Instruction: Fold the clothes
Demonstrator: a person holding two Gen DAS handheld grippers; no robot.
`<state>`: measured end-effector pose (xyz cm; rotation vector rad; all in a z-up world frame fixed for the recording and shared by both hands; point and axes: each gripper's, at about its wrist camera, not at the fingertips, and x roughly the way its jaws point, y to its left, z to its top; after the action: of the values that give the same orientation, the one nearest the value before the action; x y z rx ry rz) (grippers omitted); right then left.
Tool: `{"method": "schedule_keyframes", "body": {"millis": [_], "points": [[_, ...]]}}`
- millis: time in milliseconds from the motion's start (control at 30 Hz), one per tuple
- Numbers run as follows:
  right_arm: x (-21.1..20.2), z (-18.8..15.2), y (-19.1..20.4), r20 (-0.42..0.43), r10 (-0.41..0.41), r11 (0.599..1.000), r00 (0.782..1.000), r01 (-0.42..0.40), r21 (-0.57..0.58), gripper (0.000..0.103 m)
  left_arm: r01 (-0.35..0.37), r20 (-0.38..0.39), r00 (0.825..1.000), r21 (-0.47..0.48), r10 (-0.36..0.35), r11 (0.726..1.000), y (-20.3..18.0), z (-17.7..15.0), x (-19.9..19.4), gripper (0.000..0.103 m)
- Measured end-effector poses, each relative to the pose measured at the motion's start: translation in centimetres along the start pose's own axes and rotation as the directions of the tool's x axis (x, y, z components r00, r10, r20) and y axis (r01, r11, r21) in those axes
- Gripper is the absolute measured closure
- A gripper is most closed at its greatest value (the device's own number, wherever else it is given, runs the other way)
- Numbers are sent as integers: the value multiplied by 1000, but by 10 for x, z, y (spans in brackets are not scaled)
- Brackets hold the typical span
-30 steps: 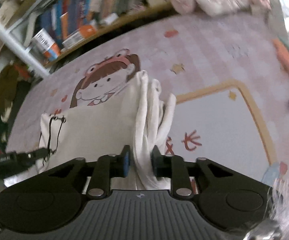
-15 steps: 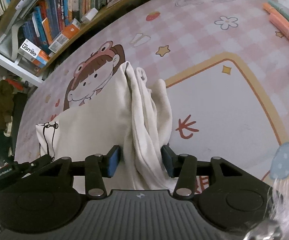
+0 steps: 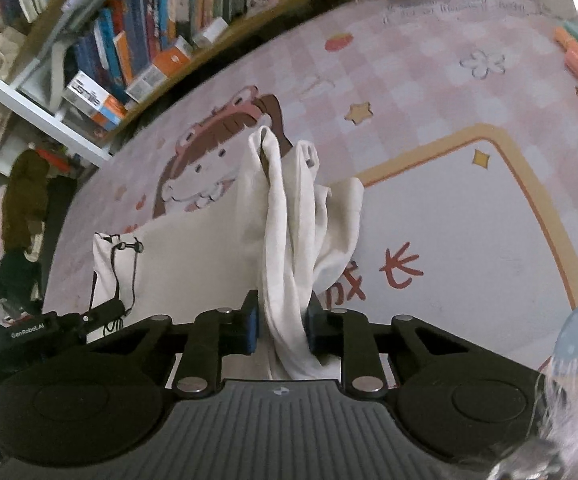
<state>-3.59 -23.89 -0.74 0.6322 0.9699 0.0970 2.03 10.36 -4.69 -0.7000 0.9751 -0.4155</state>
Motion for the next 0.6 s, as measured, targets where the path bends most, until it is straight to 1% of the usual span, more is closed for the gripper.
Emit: {"method": "schedule_keyframes", "body": {"millis": [233, 400, 600], "points": [[-7, 0, 13, 11, -8, 999, 1000, 8, -36, 84, 30, 9, 1000, -9, -30, 1000, 1, 2, -10, 88], [-7, -2, 21, 12, -18, 999, 1000, 18, -49, 84, 38, 6, 999, 11, -38, 999, 2, 2, -16, 87], [-7, -7, 30, 11, -24, 999, 1000, 24, -38, 84, 62, 6, 998, 21, -63, 998, 7, 7, -24, 87]]}}
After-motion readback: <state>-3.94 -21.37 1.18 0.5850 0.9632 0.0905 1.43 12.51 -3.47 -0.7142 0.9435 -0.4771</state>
